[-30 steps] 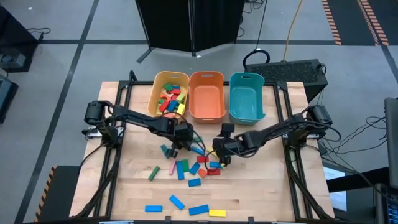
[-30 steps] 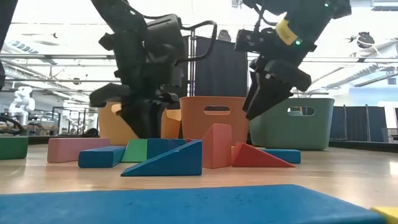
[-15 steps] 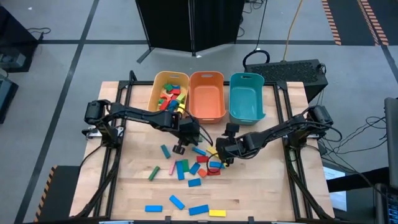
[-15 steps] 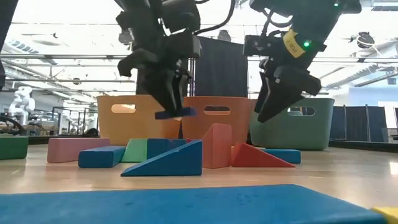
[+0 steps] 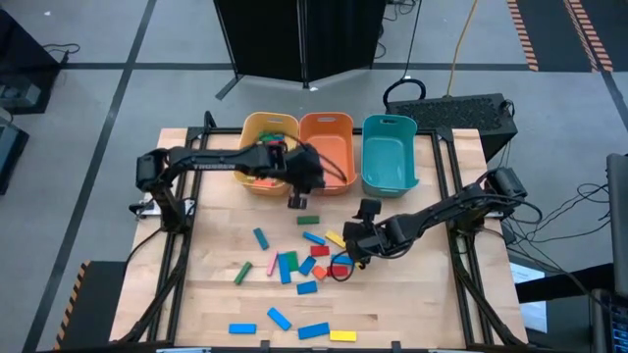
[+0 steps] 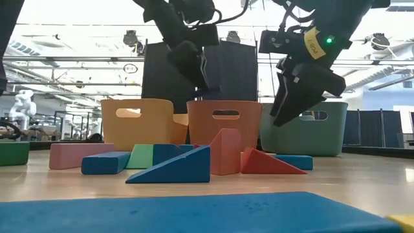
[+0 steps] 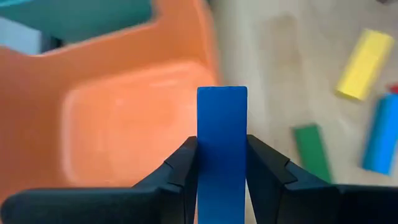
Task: Sort blocks by size
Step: Put the blue rectangle block into the orange bin
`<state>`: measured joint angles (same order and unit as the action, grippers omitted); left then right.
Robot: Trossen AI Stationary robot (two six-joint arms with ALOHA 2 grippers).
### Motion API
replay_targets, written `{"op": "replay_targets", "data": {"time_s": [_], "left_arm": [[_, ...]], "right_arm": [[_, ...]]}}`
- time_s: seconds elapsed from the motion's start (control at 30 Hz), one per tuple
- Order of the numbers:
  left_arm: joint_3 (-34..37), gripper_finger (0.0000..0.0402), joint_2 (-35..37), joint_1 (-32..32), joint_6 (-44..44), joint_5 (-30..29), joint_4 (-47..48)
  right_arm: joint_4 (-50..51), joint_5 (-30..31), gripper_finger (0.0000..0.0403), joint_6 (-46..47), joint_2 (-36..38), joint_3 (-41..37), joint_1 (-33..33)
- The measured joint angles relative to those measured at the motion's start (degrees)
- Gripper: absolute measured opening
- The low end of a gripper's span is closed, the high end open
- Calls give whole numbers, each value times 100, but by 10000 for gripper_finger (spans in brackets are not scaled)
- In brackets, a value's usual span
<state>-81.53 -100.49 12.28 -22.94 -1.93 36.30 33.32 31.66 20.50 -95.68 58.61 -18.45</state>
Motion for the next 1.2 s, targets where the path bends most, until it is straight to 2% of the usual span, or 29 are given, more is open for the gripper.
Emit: {"op": "replay_targets", "data": {"time_s": [0.33, 0.6, 0.97, 1.2], "left_arm": [[-114, 99, 0, 829, 22, 7, -1115], [-125, 98, -271, 1274, 628, 262, -1943], [-116, 99, -1030, 1464, 757, 356, -1685], [-116, 104, -1173, 1477, 707, 640, -1594]], "right_arm": [[-4, 2, 247, 530, -4, 0, -275], [-39, 20, 247, 756, -4, 0, -342], [-151, 38, 247, 679, -7, 0, -339], [-188, 87, 247, 563, -7, 0, -314]]}}
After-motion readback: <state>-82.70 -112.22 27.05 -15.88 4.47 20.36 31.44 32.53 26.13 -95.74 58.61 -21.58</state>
